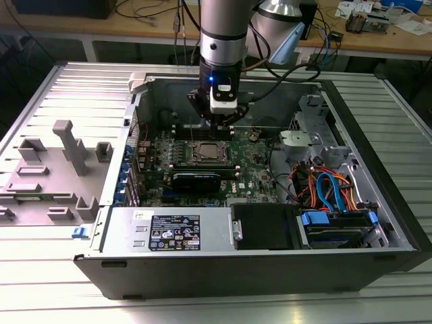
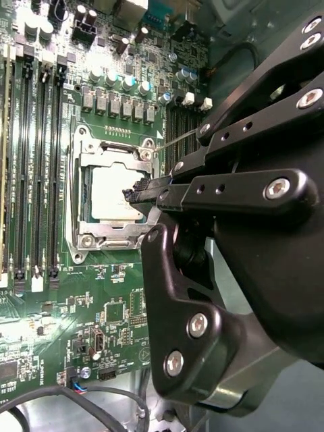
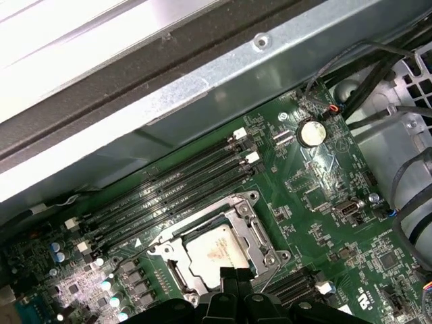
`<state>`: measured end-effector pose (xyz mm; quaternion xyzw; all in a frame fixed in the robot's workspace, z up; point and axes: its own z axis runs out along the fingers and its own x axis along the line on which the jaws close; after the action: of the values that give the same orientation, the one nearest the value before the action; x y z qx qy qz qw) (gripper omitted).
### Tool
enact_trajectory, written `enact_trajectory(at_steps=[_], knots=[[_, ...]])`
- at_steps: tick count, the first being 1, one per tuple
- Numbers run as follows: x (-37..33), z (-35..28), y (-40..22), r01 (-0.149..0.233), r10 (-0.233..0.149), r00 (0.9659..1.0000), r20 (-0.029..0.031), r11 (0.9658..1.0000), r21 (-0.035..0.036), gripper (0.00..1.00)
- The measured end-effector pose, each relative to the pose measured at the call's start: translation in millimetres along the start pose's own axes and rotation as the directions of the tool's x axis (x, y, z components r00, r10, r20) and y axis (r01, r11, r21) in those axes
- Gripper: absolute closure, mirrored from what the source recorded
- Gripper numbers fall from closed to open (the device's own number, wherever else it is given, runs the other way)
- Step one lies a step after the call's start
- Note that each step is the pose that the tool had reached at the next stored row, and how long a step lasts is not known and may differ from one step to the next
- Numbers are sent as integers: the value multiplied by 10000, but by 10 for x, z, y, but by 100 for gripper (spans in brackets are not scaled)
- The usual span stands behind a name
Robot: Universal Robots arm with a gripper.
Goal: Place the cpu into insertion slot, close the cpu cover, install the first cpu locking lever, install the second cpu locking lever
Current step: 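Install the first cpu locking lever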
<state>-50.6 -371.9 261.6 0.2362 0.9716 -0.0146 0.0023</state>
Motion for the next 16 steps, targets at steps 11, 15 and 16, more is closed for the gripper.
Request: enact_trajectory(at_steps=[11, 15, 16], knots=[[0, 0, -1, 2636, -2636, 9646, 77, 9646, -20, 89], [0, 0, -1, 2985, -2985, 9544, 87, 9544, -22, 89], [0, 0, -1, 2985, -2985, 9544, 88, 9544, -22, 89]])
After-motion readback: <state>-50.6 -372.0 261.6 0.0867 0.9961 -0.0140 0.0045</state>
